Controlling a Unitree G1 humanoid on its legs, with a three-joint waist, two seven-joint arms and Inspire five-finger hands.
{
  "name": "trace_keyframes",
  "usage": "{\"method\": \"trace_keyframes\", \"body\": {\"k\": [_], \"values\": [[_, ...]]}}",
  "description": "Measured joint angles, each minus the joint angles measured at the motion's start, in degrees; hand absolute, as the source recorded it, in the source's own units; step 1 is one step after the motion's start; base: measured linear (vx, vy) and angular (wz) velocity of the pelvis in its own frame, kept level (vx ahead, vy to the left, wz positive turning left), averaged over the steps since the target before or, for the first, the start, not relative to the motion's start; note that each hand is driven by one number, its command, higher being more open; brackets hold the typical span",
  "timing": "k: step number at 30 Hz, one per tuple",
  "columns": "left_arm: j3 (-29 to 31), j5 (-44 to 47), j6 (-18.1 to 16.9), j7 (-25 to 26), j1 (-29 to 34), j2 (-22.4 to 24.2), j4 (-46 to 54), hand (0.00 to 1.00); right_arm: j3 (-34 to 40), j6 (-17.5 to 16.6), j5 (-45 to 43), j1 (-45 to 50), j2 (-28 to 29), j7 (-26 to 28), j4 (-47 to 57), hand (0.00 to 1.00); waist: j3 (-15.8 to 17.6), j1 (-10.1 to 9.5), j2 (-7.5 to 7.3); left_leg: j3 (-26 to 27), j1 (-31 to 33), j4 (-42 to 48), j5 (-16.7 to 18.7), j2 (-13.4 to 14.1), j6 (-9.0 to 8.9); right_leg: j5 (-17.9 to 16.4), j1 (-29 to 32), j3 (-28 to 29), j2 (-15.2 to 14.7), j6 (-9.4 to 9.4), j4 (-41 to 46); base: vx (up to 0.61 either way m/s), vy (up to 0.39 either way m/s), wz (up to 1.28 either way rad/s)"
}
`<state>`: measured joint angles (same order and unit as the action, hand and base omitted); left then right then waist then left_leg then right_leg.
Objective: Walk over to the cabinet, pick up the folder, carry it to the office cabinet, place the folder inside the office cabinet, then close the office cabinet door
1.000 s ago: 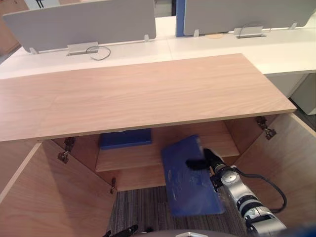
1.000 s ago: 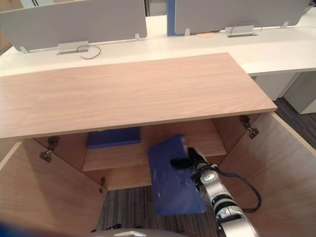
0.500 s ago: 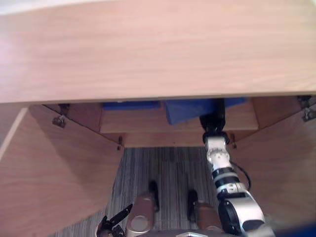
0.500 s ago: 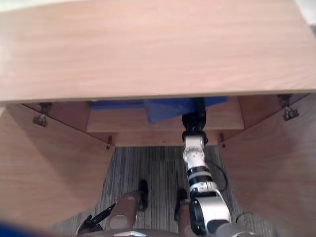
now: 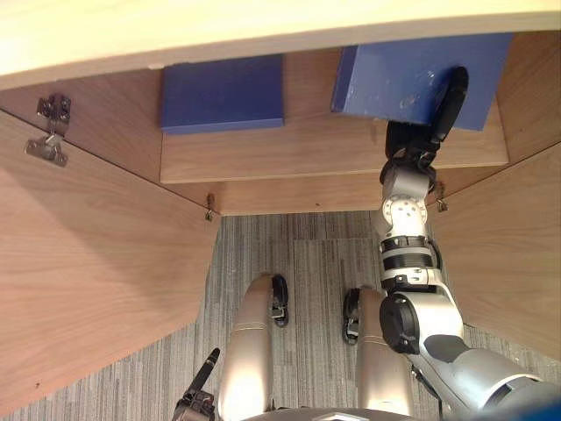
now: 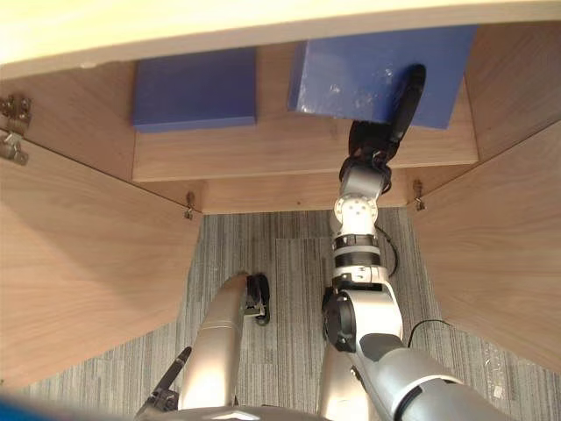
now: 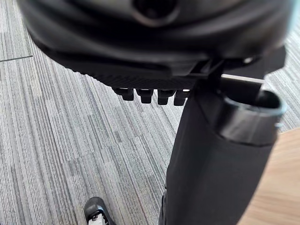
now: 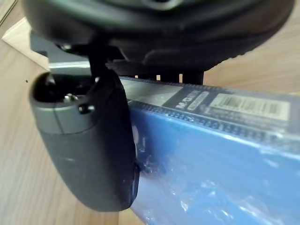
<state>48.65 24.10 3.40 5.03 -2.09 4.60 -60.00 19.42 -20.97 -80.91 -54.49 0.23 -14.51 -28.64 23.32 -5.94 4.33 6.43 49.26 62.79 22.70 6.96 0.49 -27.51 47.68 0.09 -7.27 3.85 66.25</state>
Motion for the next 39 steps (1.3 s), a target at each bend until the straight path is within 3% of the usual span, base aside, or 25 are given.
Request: {"method": "trace_keyframes", "body": {"k": [2, 3, 8, 15, 23, 25, 29, 36, 39], "values": [[0.0, 0.15, 0.45, -0.22, -0.75, 0.05, 0.01, 1.0, 3.0, -0.11, -0.09, -2.82, -0.4, -1.12, -1.64, 0.0, 0.0, -0.04, 0.01, -0.09, 1.09, 0.75, -0.02, -0.59, 0.04, -0.35, 1.09, 0.02, -0.68, 0.04, 1.15, -0.05, 0.01, 0.16], [0.0, 0.21, 0.5, -0.32, -1.12, 0.08, 0.0, 1.0, 4.87, -0.05, -0.11, -4.6, -0.53, -2.03, -2.79, 1.0, 0.0, -0.06, 0.01, -0.23, 1.77, 0.97, -0.03, -0.66, 0.04, -0.35, 1.63, -0.06, -0.75, 0.04, 1.37, -0.03, 0.009, 0.06], [-0.05, 0.16, 0.88, -0.41, -2.09, 0.12, 0.26, 1.0, 10.82, 0.78, -0.16, -10.02, -2.18, -6.13, -8.33, 1.0, -0.05, -0.1, 0.09, -0.71, 2.73, 1.26, -0.06, -1.67, 0.05, -0.99, 2.26, -0.55, -1.87, 0.06, 2.1, 0.0, 0.0, 0.11], [-0.08, 0.14, 0.88, -0.4, -2.16, 0.13, 0.4, 1.0, 11.21, 3.22, 2.42, -15.43, -4.89, -8.43, -12.67, 1.0, -0.16, -0.14, 0.27, -1.16, 2.81, 0.63, -0.18, -2.68, 0.06, -1.21, 1.92, -1.29, -2.98, 0.12, 1.87, 0.02, -0.008, 0.1], [-0.26, 0.14, 0.81, -0.31, -2.21, 0.15, 2.33, 1.0, 11.29, 9.5, 14.16, -17.12, -5.79, -9.06, -16.27, 1.0, -0.51, -0.07, 0.92, -1.48, 1.76, -0.51, -0.59, -3.01, -0.44, -1.21, 0.35, -1.87, -3.31, 0.14, 0.5, 0.01, -0.001, 0.03], [-1.8, 0.13, 0.75, -0.21, -2.48, 0.26, 2.31, 1.0, 10.87, 13.44, 21.1, -17.13, -6.73, -9.31, -17.32, 1.0, -0.74, -0.04, 1.33, -1.5, 1.73, -0.72, -0.59, -2.97, -0.43, -1.16, 0.25, -1.96, -3.25, 0.19, 0.13, 0.0, 0.0, 0.0], [-4.77, 0.13, 0.47, -0.03, -3.24, 0.4, 2.33, 1.0, 10.34, 17.46, 26.97, -17.39, -7.53, -8.97, -19.42, 1.0, -0.75, 0.04, 1.49, -1.42, 1.7, -1.57, -0.71, -2.44, -0.23, -0.44, 0.13, -2.06, -2.67, 0.31, -1.4, 0.02, 0.009, -0.06], [-7.86, 0.0, 0.27, -0.48, -3.9, 0.26, 2.48, 1.0, 3.42, 25.97, 41.24, -17.46, -13.25, -2.79, -28.64, 1.0, -0.13, 0.75, 2.76, -0.72, -0.69, -3.98, -1.1, -2.15, 0.45, 0.81, -2.41, -1.93, -2.3, 0.97, -4.98, 0.02, 0.033, -0.06], [-9.32, -1.01, -0.21, -1.9, -3.88, 0.15, 2.48, 1.0, -1.81, 29.57, 54.24, -16.71, -17.14, 5.66, -30.84, 1.0, 0.07, 0.93, 3.17, -0.33, -1.63, -5.67, -1.55, -2.16, 0.82, 1.65, -3.17, -1.86, -2.22, 1.1, -6.76, 0.0, 0.018, -0.03]]}}
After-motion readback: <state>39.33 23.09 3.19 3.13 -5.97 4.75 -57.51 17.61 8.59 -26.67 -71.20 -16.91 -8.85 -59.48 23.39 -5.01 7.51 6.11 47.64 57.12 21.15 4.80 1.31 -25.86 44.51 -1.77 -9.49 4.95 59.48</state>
